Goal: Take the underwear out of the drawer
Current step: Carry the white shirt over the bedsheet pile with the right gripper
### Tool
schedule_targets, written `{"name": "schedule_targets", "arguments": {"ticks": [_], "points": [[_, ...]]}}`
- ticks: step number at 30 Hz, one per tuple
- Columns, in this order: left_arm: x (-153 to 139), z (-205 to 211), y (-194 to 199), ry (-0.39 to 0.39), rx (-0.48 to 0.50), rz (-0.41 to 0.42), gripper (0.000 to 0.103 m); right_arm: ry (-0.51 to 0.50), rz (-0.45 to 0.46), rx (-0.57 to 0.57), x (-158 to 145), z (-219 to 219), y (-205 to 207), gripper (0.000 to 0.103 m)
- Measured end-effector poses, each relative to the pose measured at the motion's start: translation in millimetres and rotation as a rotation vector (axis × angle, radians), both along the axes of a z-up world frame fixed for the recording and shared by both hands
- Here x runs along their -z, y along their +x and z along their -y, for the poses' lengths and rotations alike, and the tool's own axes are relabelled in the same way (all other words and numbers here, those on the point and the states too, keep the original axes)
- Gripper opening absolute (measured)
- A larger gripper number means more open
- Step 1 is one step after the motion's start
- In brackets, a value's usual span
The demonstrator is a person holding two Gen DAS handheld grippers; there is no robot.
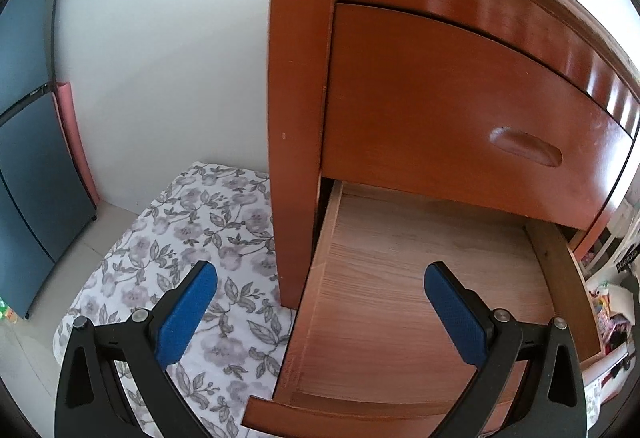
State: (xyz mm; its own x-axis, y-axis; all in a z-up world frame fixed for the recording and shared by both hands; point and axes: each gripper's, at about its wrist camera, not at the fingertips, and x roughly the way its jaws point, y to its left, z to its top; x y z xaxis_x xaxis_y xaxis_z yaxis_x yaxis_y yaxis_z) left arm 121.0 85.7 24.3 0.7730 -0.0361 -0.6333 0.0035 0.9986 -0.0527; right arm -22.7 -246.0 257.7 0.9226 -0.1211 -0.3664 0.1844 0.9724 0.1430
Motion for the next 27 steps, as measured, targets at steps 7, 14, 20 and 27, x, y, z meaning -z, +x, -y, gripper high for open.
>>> {"name": "schedule_targets", "arguments": {"ticks": [7,14,20,27], "points": [[-1.6,8.6,-1.4,0.020,0.017,0.004,0.103,0.043,-0.094,0.100,31.0,30.9,-18.9,0.018],[-1.7,14.3,-2.6,0.025,0.036,-0.001,0.103,0.155,-0.271,0.159,104.3,60.0,-12.5,0.018],[-3.7,15.4,-5.0,0.036,0.036,0.005,0.103,0.275,-0.462,0.179,198.9,74.0,5.3,0.018],[1.0,13.7,-1.5,0.040,0.032,-0.013,0.103,0.339,-0.565,0.211,261.8,80.7,22.9,0.018]]}}
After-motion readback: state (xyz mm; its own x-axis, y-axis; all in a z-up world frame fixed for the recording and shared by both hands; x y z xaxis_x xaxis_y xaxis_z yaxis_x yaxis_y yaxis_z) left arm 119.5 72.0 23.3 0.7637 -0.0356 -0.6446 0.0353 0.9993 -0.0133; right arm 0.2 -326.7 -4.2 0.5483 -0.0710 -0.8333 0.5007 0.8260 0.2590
